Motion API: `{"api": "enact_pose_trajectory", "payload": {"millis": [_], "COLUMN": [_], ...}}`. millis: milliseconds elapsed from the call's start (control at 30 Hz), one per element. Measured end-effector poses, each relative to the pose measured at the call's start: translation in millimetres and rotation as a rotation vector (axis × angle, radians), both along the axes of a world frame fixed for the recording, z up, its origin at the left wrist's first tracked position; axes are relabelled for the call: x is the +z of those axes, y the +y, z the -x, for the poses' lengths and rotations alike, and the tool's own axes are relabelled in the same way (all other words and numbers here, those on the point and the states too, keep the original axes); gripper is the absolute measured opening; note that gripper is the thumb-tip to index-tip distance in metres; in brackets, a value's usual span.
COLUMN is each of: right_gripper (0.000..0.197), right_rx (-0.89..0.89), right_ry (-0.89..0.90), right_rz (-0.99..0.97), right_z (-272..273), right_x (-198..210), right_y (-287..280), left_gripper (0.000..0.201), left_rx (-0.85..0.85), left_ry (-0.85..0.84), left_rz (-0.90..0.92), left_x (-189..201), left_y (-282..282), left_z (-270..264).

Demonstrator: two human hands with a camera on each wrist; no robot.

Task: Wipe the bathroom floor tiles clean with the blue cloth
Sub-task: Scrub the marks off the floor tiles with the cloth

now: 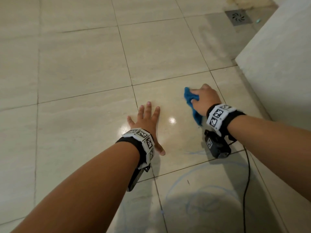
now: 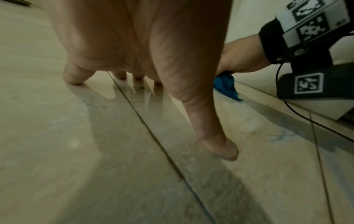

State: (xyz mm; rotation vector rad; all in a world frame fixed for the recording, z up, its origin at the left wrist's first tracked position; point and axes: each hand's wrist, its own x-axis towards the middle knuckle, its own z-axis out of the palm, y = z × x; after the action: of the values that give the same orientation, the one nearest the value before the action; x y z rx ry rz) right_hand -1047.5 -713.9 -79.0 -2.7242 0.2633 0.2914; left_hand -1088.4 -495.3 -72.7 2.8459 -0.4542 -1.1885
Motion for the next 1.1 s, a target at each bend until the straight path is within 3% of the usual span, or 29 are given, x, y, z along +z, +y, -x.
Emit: {"api": "enact_pose_trajectory", "payload": {"millis": [100, 133, 167, 267, 300, 433, 467, 567, 633, 700, 833, 867, 1000, 1100], "right_gripper": [0.041, 0.041, 0.041, 0.039, 0.039, 0.039, 0.037, 0.022, 0.028, 0.034, 0.037, 0.038, 0.039, 0.036], "right_rx": [0.360, 0.389, 0.324, -0.125, -0.162, 0.247, 0.245, -0.151, -0.287, -0.224, 0.224, 0.202, -0.179, -0.006], "right_ry": [0.021, 0.015, -0.008, -0.041, -0.035, -0.018, -0.010, 0.013, 0.057, 0.028, 0.027, 0.018, 0.045, 0.067], "right_rz": [-0.110, -0.103, -0.078, -0.002, 0.011, -0.082, -0.076, -0.095, -0.090, -0.043, -0.075, -0.057, 0.044, 0.009], "right_z": [25.0, 25.0, 18.5, -3.6, -2.7, 20.2, 17.2, -6.9, -8.8, 2.3, 34.4, 30.3, 10.5, 35.7], "right_x": [1.4, 0.2, -0.4, -4.7, -5.0, -5.5, -3.6, 1.9, 3.1, -0.9, -5.4, -3.1, -5.3, -3.0], "right_y": [18.1, 12.8, 2.2, -35.0, -35.4, -9.5, -16.7, -63.7, -79.1, -61.5, -26.6, -33.4, -75.8, -43.2], "left_gripper": [0.153, 0.153, 0.153, 0.153, 0.153, 0.153, 0.153, 0.153, 0.153, 0.153, 0.153, 0.153, 0.153, 0.153], "left_rx": [-0.004, -0.004, -0.002, 0.001, 0.000, 0.001, 0.001, 0.001, -0.001, 0.002, 0.001, 0.001, -0.005, -0.007], "left_ry": [0.011, 0.014, 0.015, 0.011, 0.010, 0.005, 0.004, 0.001, 0.001, -0.001, -0.007, -0.005, -0.005, 0.001], "left_rz": [-0.011, -0.012, -0.010, -0.004, -0.004, -0.004, -0.005, -0.006, -0.006, -0.002, -0.005, -0.005, -0.010, -0.003], "left_x": [0.0, 0.6, 1.1, 1.3, 1.0, 0.4, 1.0, 1.9, 1.8, 0.5, 0.4, 0.7, 1.3, 1.0], "left_y": [-0.9, -1.1, -1.2, -1.0, -0.8, -0.3, -0.5, -0.4, -0.6, -0.1, -0.6, -0.8, -0.4, 0.0], "left_z": [-2.1, -2.4, -2.1, -1.2, -0.9, -1.6, -1.7, -0.3, 0.3, -0.2, -0.8, -0.6, -0.3, -0.4]}}
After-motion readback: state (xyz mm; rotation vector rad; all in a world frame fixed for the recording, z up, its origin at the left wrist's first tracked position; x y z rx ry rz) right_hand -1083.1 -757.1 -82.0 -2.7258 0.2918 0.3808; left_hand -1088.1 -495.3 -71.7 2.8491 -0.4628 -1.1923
